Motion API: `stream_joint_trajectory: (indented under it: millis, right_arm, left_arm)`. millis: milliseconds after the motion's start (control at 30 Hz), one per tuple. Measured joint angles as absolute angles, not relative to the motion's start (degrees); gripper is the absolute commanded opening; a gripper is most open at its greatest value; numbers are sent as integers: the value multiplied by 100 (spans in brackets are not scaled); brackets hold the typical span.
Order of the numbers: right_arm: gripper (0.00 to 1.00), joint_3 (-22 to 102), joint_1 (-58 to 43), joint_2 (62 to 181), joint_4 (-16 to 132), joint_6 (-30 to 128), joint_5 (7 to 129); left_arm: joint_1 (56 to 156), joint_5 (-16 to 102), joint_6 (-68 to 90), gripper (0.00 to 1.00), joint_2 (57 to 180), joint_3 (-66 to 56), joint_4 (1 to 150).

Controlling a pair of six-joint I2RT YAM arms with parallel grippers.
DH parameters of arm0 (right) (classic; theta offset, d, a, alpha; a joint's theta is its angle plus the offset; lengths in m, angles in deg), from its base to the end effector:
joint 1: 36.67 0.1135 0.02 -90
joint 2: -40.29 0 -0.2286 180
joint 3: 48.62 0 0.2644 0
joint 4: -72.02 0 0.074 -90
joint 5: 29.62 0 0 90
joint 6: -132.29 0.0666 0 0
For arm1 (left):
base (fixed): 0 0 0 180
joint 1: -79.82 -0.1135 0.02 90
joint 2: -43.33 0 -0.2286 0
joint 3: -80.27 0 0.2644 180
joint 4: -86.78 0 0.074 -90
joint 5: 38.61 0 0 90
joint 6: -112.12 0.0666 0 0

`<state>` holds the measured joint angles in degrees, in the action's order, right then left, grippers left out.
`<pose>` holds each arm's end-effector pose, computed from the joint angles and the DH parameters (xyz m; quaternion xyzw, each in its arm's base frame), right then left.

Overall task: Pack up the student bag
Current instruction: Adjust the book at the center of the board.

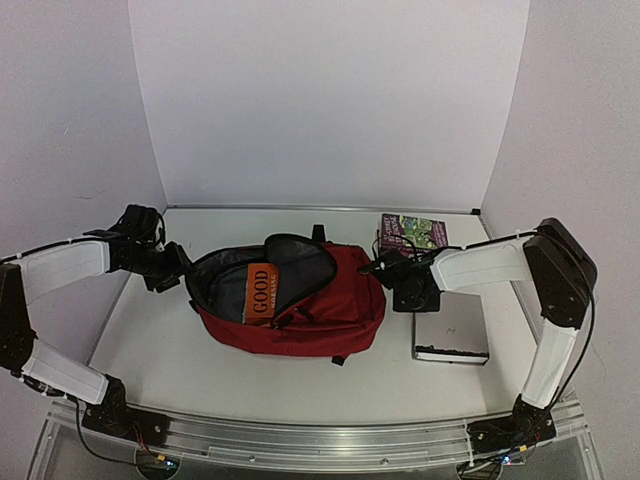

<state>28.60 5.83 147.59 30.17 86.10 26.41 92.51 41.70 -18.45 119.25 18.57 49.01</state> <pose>0.2882 0.2137 0.0764 0.0567 0.9439 -0.1077 0.3069 0.2967 -0.0783 0.1603 -0.2003 0.9210 -0.2168 0.2543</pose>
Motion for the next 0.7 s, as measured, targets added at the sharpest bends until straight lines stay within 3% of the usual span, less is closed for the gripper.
stream_joint_trajectory:
  millis: [167, 433, 700]
  right_arm:
    - [0, 2877, 574, 14675, 2847, 8601, 2630]
    - [0, 2977, 572, 13617, 2287, 8534, 2712]
    - [0, 3441, 568, 12588, 2191, 8173, 3389]
  left_arm:
    - [9251, 4240, -1831, 73, 11720, 1855, 4760]
    - [9251, 4209, -1658, 79, 11535, 1671, 4438]
    - [9367, 3353, -1371, 80, 11088, 1392, 4685]
